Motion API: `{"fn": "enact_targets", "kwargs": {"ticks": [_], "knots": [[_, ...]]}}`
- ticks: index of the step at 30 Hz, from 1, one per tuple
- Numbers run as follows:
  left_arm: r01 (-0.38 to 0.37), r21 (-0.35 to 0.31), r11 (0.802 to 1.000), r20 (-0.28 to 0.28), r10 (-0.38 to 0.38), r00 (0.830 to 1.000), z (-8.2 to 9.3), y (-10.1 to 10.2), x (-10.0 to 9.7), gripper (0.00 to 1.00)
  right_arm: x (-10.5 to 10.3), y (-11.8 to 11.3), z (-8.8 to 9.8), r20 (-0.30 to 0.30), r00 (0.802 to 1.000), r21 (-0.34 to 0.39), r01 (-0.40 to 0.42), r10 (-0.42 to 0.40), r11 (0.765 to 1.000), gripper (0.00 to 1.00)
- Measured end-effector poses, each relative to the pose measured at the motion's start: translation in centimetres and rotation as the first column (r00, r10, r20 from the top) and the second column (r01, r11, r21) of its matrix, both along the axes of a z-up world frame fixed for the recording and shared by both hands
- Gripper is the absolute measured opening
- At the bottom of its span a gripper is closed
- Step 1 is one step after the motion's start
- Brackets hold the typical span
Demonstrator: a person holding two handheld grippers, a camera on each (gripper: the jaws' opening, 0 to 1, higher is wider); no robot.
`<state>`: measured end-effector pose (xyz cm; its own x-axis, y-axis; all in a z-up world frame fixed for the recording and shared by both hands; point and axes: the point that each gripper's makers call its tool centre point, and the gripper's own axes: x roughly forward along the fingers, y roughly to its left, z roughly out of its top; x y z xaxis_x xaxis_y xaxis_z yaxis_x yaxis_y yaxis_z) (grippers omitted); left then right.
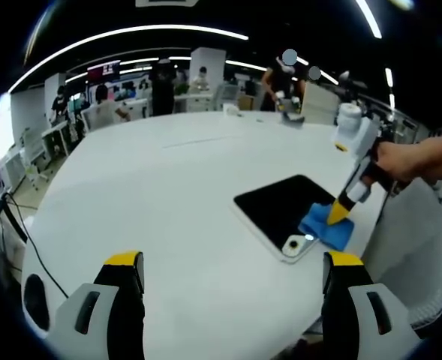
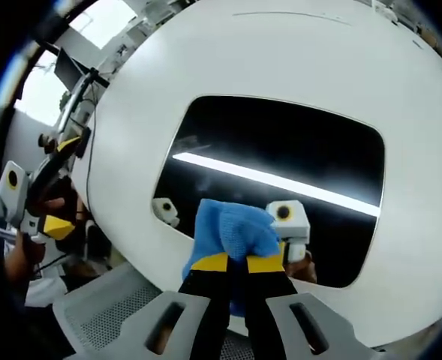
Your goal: Wipe the mirror surface with the cleaning cloth until all visible marks leave the cleaned area.
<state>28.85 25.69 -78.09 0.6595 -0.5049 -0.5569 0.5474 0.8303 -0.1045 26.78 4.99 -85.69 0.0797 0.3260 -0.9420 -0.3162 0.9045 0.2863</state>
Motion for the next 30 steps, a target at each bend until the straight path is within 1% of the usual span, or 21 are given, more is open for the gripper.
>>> {"fn": "enact_targets", "kwargs": {"ticks": [7, 8, 10, 12, 13, 15, 17, 30], "knots": [[-0.002, 0.002, 1.000, -0.001, 0.002, 1.000, -0.1, 0.2, 0.1, 1.00, 0.4, 0.0, -0.2, -0.013, 1.000, -0.014, 0.010, -0.010, 1.000, 0.00], [-0.003, 0.002, 1.000, -0.001, 0.003, 1.000, -0.1, 0.2, 0.1, 1.00, 0.5, 0.0, -0.2, -0.007, 1.000, -0.015, 0.011, -0.011, 1.000, 0.00], [-0.004, 0.002, 1.000, -0.001, 0.004, 1.000, -0.1, 0.3, 0.1, 1.00, 0.6, 0.0, -0.2, -0.017, 1.000, -0.017, 0.013, -0.013, 1.000, 0.00], [-0.004, 0.005, 1.000, 0.000, 0.004, 1.000, -0.1, 0.4, 0.1, 1.00, 0.8, 0.0, -0.2, -0.009, 1.000, -0.020, 0.010, -0.010, 1.000, 0.00], [-0.005, 0.002, 1.000, -0.001, 0.005, 1.000, -0.1, 0.4, 0.1, 1.00, 0.7, 0.0, -0.2, -0.017, 1.000, -0.021, 0.012, -0.012, 1.000, 0.00], [-0.006, 0.002, 1.000, -0.002, 0.006, 1.000, -0.1, 0.4, 0.0, 1.00, 1.0, 0.0, -0.1, -0.005, 1.000, -0.024, 0.013, -0.014, 1.000, 0.00], [-0.006, 0.002, 1.000, -0.003, 0.006, 1.000, -0.2, 0.5, 0.0, 1.00, 1.1, 0.0, -0.1, -0.009, 1.000, -0.027, 0.017, -0.018, 0.999, 0.00], [-0.007, 0.007, 1.000, -0.005, 0.007, 1.000, -0.1, 0.9, -0.1, 1.00, 3.4, -0.1, 0.0, 0.006, 1.000, -0.046, 0.012, -0.012, 0.999, 0.00]]}}
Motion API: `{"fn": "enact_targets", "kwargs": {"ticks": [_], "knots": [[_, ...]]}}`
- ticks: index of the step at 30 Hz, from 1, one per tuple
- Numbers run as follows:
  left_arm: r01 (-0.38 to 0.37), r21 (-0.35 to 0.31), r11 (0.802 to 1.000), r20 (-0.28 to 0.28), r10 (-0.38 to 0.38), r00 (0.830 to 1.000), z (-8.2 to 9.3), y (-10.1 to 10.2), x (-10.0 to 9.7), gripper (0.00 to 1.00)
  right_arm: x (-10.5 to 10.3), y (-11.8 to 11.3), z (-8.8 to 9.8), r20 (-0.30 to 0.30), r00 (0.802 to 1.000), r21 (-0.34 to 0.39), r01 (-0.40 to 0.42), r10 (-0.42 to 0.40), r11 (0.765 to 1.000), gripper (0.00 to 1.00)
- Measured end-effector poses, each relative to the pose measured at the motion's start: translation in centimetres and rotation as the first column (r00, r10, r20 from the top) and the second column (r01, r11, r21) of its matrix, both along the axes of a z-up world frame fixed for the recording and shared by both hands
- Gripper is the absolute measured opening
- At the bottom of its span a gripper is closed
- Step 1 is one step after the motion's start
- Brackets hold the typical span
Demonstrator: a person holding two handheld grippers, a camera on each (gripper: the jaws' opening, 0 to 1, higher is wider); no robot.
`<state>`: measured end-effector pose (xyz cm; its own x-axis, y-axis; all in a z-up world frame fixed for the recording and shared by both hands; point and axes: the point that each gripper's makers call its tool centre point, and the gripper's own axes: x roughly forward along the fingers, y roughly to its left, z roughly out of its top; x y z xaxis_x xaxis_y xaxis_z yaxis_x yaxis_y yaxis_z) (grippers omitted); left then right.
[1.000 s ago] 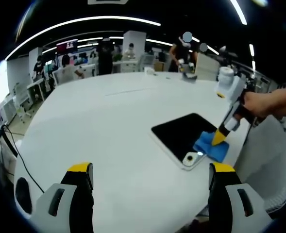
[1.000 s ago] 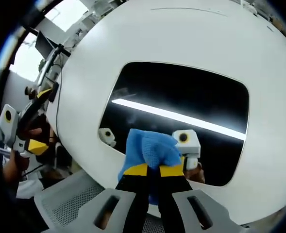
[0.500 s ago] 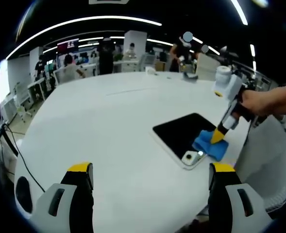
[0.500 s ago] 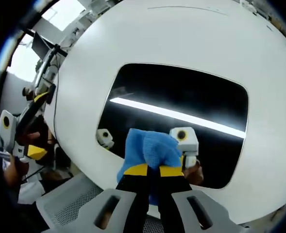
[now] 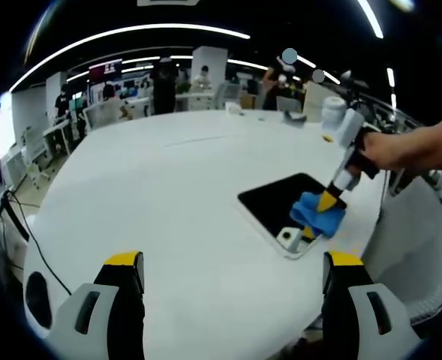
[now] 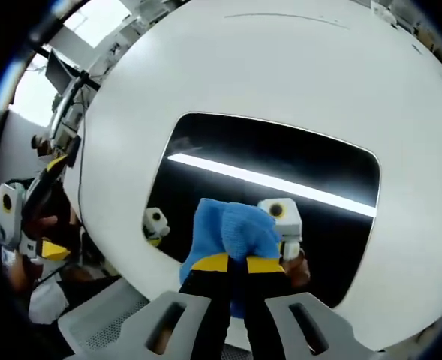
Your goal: Wipe the mirror surface with the cleaning cloth until all visible marks leave the cleaned area.
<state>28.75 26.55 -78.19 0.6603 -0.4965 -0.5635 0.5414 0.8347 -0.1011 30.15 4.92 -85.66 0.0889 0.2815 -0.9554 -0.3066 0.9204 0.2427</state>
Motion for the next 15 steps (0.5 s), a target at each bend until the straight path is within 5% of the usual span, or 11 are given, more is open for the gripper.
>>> {"fn": "enact_targets", "kwargs": {"ticks": [15], "knots": [[-0.009, 0.002, 1.000, -0.006, 0.009, 1.000, 0.0, 0.4, 0.1, 1.00, 3.1, -0.2, -0.2, 0.026, 1.000, -0.014, -0.003, 0.003, 1.000, 0.00]]}}
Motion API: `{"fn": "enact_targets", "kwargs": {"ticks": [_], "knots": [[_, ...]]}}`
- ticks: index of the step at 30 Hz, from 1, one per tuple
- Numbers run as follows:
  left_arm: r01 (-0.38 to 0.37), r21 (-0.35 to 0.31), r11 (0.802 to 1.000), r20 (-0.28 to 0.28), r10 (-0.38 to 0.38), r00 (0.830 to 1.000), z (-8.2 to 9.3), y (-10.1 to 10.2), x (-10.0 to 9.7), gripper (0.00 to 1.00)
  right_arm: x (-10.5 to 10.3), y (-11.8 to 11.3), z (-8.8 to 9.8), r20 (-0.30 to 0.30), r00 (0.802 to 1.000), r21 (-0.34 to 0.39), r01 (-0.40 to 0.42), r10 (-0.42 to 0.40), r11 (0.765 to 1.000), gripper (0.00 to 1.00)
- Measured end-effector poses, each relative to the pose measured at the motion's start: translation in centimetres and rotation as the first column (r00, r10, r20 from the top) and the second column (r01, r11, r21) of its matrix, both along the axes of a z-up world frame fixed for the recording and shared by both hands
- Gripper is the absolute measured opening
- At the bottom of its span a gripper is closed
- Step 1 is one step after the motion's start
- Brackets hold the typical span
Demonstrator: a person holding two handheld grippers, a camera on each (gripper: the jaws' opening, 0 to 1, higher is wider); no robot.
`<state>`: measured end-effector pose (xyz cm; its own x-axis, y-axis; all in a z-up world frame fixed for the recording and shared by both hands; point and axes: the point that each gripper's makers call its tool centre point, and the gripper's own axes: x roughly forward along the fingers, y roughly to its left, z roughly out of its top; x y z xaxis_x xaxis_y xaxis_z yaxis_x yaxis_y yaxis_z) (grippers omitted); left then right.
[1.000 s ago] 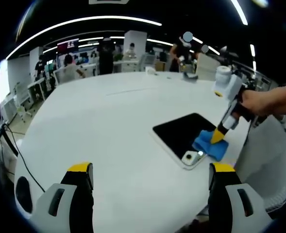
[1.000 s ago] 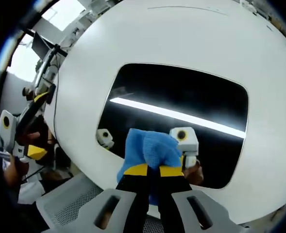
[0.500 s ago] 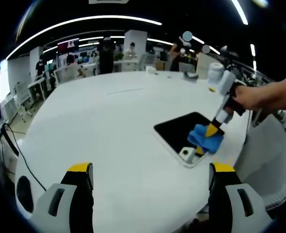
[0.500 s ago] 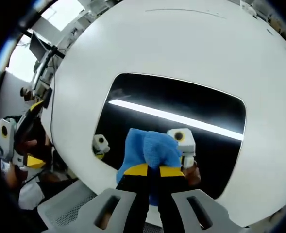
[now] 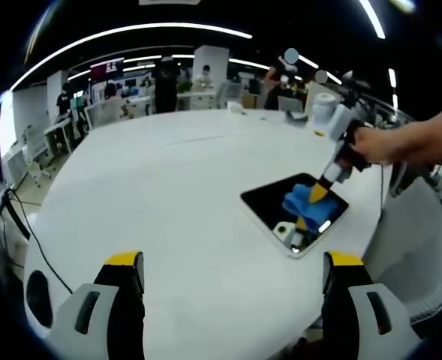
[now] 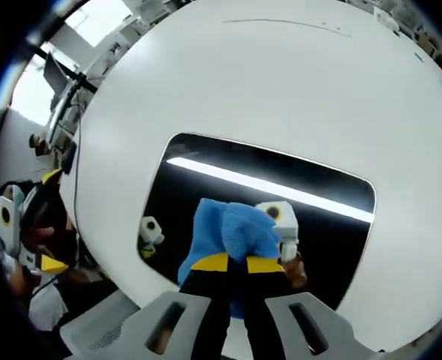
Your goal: Wipe the mirror surface with the cleaning cloth until all visible marks leave the cleaned area.
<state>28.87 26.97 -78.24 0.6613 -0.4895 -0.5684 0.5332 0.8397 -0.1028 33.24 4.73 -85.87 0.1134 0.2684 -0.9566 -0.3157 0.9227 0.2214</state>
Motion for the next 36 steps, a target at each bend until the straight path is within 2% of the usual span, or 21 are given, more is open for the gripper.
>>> {"fn": "enact_targets", "kwargs": {"ticks": [25, 30, 36], "knots": [[-0.005, -0.002, 1.000, 0.009, 0.005, 1.000, 0.5, -0.2, 0.5, 1.00, 4.5, 0.2, 0.6, 0.019, 1.000, -0.013, -0.001, 0.001, 1.000, 0.00], [-0.014, -0.002, 1.000, 0.007, 0.014, 1.000, 0.4, 0.2, 0.4, 1.00, 5.1, 0.3, 1.1, 0.044, 0.999, -0.019, -0.011, 0.011, 1.000, 0.00], [-0.017, 0.000, 1.000, 0.003, 0.017, 1.000, 0.2, 0.2, 0.2, 1.00, 5.8, 0.4, 1.3, 0.034, 0.999, -0.019, -0.005, 0.005, 1.000, 0.00]]}}
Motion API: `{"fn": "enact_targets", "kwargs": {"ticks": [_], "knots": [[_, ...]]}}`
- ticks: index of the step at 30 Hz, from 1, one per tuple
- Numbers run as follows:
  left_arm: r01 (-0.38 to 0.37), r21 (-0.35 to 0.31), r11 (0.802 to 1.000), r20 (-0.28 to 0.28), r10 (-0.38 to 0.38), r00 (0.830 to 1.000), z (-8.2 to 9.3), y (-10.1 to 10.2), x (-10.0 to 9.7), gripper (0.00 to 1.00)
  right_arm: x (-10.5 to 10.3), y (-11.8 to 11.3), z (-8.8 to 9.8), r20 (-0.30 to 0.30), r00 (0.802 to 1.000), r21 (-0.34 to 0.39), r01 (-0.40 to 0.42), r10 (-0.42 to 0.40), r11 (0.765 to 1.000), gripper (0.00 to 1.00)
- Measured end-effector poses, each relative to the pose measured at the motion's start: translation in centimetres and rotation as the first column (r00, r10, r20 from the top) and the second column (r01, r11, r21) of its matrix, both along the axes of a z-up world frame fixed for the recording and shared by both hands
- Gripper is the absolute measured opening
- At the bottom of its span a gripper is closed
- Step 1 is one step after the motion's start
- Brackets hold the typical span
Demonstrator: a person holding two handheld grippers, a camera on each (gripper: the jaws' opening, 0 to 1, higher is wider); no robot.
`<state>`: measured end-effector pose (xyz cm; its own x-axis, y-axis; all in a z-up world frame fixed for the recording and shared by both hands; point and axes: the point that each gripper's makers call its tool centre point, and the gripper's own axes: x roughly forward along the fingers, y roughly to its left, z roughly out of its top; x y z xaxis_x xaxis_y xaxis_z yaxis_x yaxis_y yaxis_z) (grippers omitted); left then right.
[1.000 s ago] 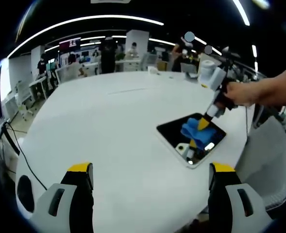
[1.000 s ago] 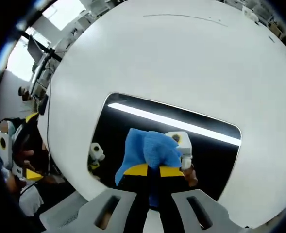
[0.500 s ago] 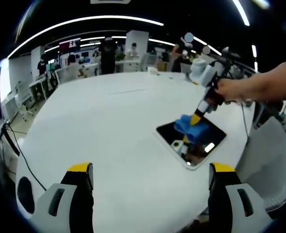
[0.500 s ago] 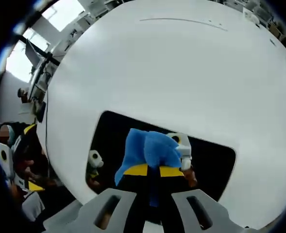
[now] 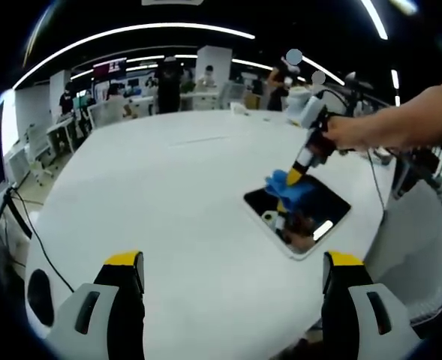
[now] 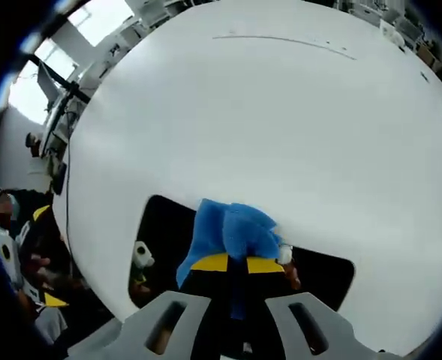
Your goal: Wipe the mirror surface with the cleaning cloth until all visible marks leave the cleaned area.
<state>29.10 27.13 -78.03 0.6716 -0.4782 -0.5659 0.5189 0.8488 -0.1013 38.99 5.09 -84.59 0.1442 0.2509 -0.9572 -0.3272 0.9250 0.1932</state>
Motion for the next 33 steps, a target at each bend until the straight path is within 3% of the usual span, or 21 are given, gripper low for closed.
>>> {"fn": "enact_targets", "kwargs": {"ticks": [23, 33], "knots": [[-0.013, -0.005, 1.000, 0.002, 0.013, 1.000, 0.3, 0.1, -0.1, 1.00, 0.6, -0.2, -0.6, -0.030, 0.999, 0.027, -0.019, 0.020, 0.999, 0.00], [-0.012, 0.000, 1.000, 0.001, 0.012, 1.000, 0.4, -0.4, -0.7, 1.00, 1.1, -1.6, -1.1, -0.028, 0.999, 0.016, -0.022, 0.023, 1.000, 0.00]]}}
